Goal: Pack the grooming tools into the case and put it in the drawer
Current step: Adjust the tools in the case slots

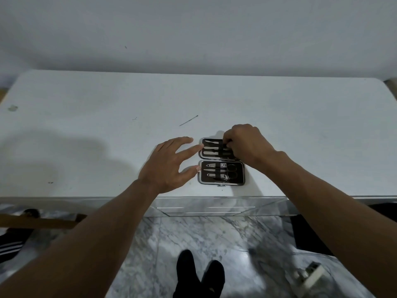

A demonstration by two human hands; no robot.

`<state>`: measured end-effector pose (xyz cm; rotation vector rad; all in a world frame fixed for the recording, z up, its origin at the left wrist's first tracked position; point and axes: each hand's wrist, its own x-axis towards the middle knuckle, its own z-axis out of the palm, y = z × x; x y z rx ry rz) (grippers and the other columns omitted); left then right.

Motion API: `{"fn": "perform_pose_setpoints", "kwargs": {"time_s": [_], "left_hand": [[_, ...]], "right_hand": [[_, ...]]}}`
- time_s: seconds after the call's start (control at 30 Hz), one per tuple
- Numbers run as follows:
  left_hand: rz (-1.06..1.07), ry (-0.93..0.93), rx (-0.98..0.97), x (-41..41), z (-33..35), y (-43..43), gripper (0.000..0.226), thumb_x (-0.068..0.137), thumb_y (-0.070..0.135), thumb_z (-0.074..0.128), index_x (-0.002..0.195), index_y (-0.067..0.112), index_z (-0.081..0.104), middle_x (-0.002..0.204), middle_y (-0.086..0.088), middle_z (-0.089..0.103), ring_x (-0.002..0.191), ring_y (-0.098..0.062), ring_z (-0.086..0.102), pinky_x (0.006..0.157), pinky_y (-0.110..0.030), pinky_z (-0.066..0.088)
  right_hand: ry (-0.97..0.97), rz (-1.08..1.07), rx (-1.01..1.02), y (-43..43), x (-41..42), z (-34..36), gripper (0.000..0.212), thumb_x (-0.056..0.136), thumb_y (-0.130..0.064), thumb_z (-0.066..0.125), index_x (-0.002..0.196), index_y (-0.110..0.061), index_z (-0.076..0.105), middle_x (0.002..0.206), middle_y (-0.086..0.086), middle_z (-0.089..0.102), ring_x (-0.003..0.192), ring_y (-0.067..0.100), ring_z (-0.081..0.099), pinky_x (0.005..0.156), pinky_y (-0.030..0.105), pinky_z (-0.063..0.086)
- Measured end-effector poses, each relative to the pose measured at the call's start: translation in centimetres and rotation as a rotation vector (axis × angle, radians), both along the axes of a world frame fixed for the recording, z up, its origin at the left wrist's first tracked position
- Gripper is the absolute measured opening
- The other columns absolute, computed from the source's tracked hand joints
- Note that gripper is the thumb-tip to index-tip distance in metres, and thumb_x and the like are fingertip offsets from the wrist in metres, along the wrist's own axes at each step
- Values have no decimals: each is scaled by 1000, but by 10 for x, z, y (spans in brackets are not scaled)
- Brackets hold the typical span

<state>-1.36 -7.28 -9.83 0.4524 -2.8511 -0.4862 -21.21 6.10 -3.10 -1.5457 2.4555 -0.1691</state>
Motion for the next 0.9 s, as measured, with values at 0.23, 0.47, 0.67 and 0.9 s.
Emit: {"fn": "perform_pose_setpoints", "kwargs": {"time_s": [0.23, 0.47, 0.67, 0.9], "left_hand": [[1, 8, -7, 0, 2, 1, 54, 90, 56, 49, 141, 38, 47, 145, 4, 46, 135, -17, 41, 108, -39, 34], [-8, 13, 24, -1, 7, 2, 54, 88, 55, 54, 138, 35, 50, 142, 3, 49, 132, -18, 44, 105, -39, 38], [-8, 2, 52, -2, 10, 1, 55, 88, 57, 50, 138, 36, 49, 142, 4, 48, 133, -16, 43, 107, -36, 35], [-34, -18, 20, -2, 11, -2, 56, 91, 61, 43, 140, 33, 49, 142, 0, 49, 132, -20, 44, 106, -41, 38]], "right_hand": [[-21, -41, -98, -15, -1, 19, 17, 90, -13, 56, 97, -10, 72, 102, 10, 67, 93, 30, 62, 74, 31, 42], [-23, 46, 7, -93, 3, 21, 13, 88, -12, 60, 95, -11, 71, 100, 15, 70, 90, 33, 66, 78, 36, 54], [-4, 92, 147, -123, -1, 15, 13, 84, -6, 61, 92, -9, 71, 97, 14, 70, 87, 34, 65, 76, 36, 55], [38, 53, 198, -131, 5, 20, 16, 81, -6, 57, 95, -6, 65, 92, 13, 65, 76, 32, 60, 67, 33, 51]]}}
